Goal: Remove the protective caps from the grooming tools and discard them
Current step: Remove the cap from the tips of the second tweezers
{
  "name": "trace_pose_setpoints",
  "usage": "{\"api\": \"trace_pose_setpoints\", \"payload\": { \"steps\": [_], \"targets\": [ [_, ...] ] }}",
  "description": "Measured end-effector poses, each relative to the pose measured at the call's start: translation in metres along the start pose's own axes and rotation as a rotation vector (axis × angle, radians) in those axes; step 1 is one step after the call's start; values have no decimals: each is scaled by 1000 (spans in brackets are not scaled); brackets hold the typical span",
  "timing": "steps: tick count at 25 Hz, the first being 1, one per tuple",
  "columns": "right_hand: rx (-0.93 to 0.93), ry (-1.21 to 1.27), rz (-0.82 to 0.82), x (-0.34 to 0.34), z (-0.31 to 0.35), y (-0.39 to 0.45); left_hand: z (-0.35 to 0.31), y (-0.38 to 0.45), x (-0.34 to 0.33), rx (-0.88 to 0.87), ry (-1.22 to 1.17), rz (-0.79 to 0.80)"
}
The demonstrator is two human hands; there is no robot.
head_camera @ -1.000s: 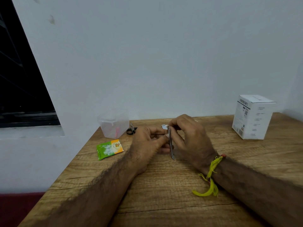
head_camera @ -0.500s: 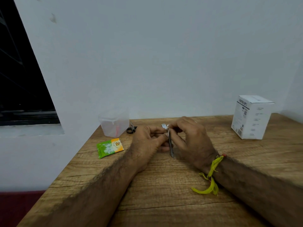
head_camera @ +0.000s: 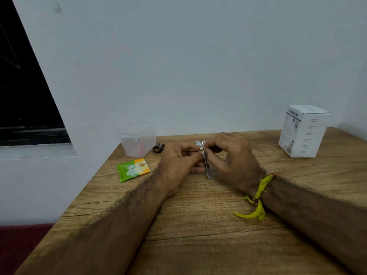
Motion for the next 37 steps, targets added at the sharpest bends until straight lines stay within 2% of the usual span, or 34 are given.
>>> {"api": "trace_pose_setpoints", "payload": {
  "steps": [22,26,37],
  "targets": [
    [-9,60,61,-2,-2,-3,6,6,4,56,-24,3],
    [44,65,154,-2,-1,-6,6,5,4,63,-45,15],
    [113,35,201,0,2,-7,6,6,4,67,-67,25]
  ]
}}
Point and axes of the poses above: each hand's wrist, its own y-axis towards the middle knuckle, its own x-axis out of the back of the hand, z = x × y, the point moved 6 cm from there along y, towards the middle knuckle, and after that the axes turned 8 degrees about x, right-handed, at the moved point
